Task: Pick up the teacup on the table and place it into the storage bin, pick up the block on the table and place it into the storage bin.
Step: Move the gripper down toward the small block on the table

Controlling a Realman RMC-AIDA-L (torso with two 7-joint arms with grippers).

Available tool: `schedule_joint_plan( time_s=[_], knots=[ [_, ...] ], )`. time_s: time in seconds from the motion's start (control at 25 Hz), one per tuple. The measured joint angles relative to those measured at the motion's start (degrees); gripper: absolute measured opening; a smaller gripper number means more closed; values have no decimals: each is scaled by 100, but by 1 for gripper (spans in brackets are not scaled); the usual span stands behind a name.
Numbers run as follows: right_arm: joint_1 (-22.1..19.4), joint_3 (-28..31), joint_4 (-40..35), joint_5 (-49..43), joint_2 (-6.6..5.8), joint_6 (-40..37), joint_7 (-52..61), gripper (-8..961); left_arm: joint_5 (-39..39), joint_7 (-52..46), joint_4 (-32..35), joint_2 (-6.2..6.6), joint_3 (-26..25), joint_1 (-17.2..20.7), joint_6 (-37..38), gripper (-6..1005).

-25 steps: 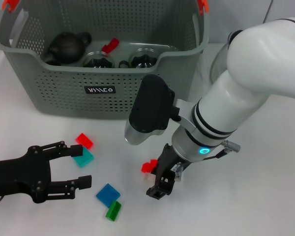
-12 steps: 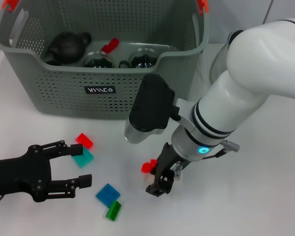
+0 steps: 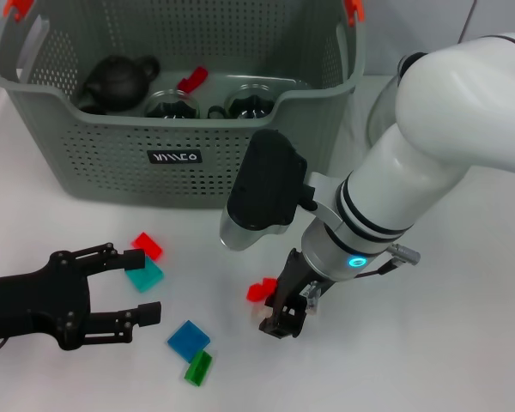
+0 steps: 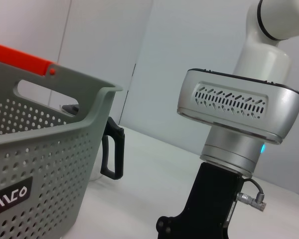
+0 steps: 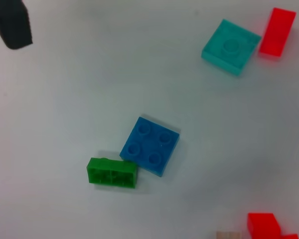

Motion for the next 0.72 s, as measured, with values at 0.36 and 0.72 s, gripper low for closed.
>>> schedule_joint_plan(
  time_s=[0.36,0.72],
  knots=[
    [26,-18,64,-2,-5,64,0,337,0,1,0,0,0,-1,0,854],
    [37,-89,72,0,2,98,0,287,-3,-6,0,0,0,-1,0,855]
  ],
)
